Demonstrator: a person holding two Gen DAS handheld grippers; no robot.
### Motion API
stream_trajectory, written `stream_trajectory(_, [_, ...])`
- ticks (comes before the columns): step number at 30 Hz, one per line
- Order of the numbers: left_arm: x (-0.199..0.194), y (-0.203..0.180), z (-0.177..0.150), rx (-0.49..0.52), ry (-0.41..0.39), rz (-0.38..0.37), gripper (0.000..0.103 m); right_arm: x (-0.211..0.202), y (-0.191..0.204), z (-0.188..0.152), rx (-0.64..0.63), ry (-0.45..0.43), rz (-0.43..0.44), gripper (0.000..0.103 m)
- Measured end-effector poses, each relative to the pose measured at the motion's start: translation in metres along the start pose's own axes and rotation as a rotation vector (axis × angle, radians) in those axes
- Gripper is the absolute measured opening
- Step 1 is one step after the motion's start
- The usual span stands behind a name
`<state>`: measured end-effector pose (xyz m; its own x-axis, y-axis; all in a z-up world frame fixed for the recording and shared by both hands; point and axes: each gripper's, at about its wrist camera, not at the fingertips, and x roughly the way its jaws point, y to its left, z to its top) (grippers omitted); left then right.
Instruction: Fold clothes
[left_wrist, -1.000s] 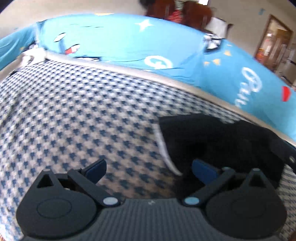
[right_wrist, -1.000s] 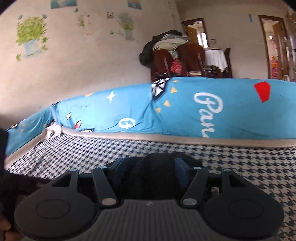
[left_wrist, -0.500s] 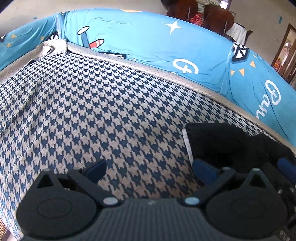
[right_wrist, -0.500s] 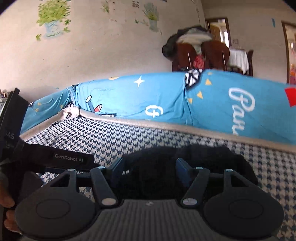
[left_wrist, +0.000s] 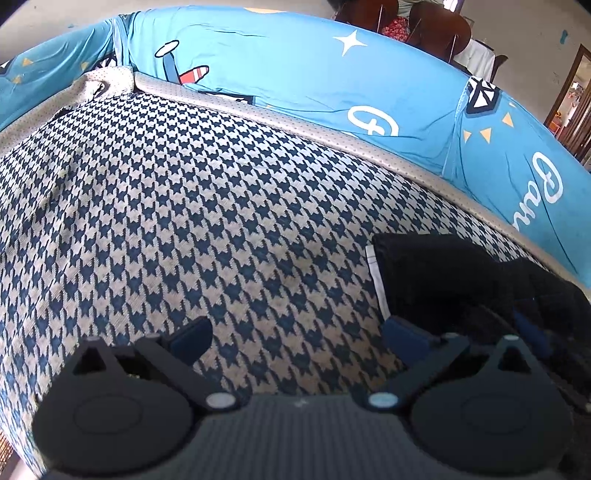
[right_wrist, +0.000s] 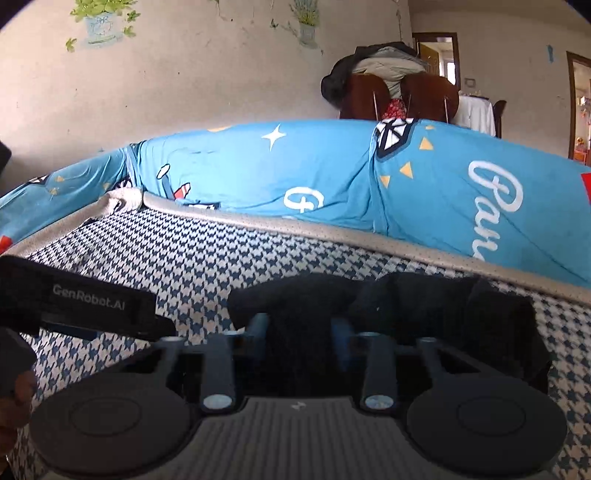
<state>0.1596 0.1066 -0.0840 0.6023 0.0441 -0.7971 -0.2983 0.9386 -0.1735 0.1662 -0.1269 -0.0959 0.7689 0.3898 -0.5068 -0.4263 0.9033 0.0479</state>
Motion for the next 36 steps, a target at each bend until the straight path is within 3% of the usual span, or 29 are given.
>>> stream_trajectory(4, [0.001, -0.002, -0.001, 0.006, 0.005, -0.001, 0.103, -0.006, -0.001, 0.000, 0.007, -0.001, 0.001, 0.012])
stream_trajectory(18, [-0.003, -0.028, -0.008, 0.052, -0.023, -0.063, 0.103, -0.085, -0.030, 0.015, 0.087, -0.106, -0.104, 0.011])
stream_trajectory(28, [-0.003, -0.058, -0.025, 0.159, -0.035, -0.186, 0.103, -0.129, -0.056, -0.010, 0.128, -0.048, -0.166, 0.011])
stream_trajectory(36, [0.005, -0.084, -0.044, 0.249, -0.017, -0.239, 0.103, -0.134, -0.096, -0.039, 0.211, 0.100, -0.286, 0.009])
